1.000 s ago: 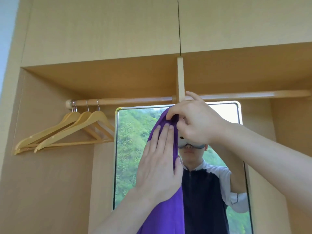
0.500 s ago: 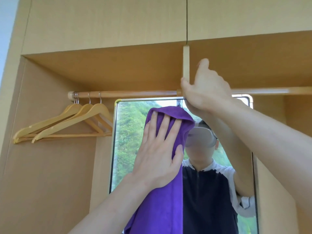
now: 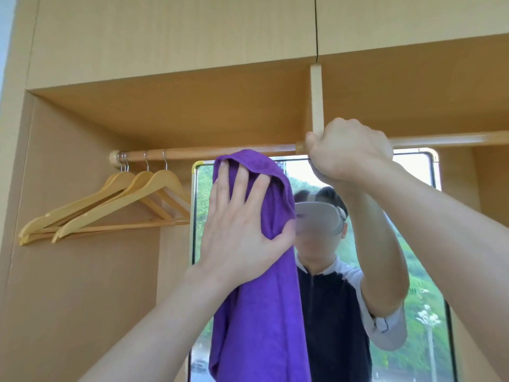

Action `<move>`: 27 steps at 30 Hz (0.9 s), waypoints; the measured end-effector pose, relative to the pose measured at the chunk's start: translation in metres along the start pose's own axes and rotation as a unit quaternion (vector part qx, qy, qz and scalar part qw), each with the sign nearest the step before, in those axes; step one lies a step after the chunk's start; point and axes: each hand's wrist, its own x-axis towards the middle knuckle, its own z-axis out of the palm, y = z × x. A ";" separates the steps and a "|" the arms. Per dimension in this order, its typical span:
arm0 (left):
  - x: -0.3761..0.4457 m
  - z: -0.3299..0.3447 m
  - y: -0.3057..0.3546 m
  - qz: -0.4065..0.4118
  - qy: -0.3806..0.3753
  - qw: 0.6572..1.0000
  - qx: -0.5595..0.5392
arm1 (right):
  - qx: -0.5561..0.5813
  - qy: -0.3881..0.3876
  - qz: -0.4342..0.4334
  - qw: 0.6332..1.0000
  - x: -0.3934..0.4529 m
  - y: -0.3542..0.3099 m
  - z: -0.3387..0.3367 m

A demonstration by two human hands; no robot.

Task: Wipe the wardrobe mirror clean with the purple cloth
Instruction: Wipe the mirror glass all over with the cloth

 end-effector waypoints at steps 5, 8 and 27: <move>0.009 -0.007 -0.023 0.028 0.000 0.999 0.040 | 0.000 0.003 0.008 1.000 -0.001 -0.001 0.000; 0.028 -0.011 -0.028 0.044 0.009 0.998 0.052 | -0.008 0.008 0.013 1.000 0.000 -0.001 0.001; 0.056 -0.036 -0.085 0.100 -0.055 0.988 0.101 | -0.025 0.001 0.045 0.999 0.000 -0.005 0.001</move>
